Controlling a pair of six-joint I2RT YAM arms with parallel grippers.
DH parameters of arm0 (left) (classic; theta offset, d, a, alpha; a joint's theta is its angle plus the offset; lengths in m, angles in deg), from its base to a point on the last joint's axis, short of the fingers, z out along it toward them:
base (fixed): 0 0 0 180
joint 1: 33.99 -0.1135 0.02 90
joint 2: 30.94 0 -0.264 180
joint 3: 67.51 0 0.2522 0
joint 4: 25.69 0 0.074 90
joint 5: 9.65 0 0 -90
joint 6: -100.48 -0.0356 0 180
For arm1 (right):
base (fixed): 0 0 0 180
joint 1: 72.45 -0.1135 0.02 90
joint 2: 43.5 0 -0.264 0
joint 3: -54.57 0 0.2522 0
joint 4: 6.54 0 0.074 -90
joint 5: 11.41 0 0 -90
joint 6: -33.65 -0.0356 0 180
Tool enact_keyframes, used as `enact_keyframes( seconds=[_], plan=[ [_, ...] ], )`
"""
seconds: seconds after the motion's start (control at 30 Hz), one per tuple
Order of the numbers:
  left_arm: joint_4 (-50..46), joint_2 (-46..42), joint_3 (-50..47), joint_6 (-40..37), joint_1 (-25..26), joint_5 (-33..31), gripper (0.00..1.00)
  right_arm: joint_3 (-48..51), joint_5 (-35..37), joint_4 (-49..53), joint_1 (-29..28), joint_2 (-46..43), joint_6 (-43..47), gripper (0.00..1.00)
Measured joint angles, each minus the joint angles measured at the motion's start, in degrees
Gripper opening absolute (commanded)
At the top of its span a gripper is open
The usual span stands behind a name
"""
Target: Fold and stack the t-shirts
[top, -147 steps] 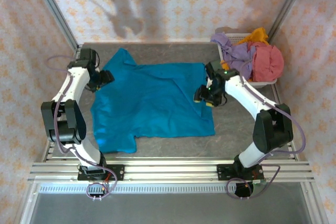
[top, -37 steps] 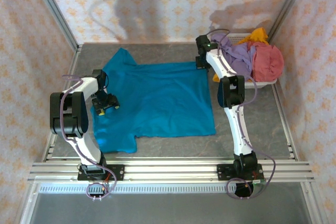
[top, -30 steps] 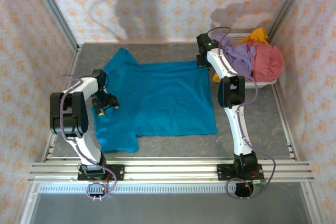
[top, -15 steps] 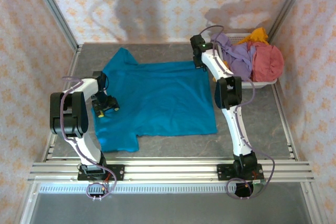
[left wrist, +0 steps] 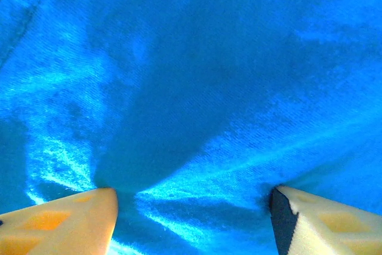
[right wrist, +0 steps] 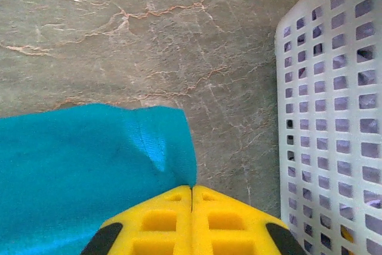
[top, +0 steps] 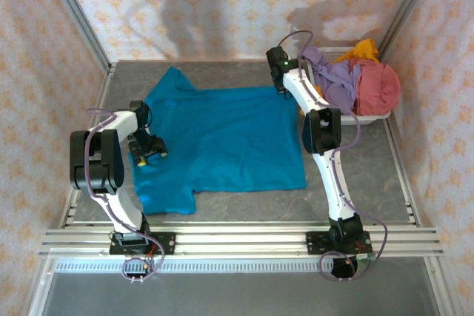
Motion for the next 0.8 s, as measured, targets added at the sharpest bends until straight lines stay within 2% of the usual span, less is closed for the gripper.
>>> enact_keyframes(
  seconds=[0.17, 0.27, 0.33, 0.6, 0.7, 0.8],
  plan=[
    [0.0, 0.0, 0.0, -0.2, 0.0, 0.0, 0.7, 0.0, -2.4, -0.9, 0.7, 0.0, 1.1, 0.03],
    [0.0, 0.0, 0.0, -0.2, -0.1, 0.0, 0.7, -0.1, -4.3, -0.9, 0.8, 0.3, 1.3, 0.26],
    [-0.1, 0.0, 0.0, -0.4, -0.1, 0.0, 0.7, -0.2, -4.9, -0.8, 0.8, 0.5, 1.4, 0.34],
    [-4.3, -3.6, 1.8, -0.4, -0.7, -0.7, 0.71, 0.1, -6.8, 1.5, 0.5, -1.2, 0.2, 0.37],
    [-6.7, -7.8, 3.4, -0.4, -1.1, -1.5, 0.71, 4.1, -7.4, 3.9, -0.1, -7.1, -1.8, 0.37],
    [-9.4, -12.5, 3.4, -0.5, -2.5, -1.8, 0.71, 11.9, -8.9, 6.3, -1.2, -17.4, -6.0, 0.37]
  ],
)
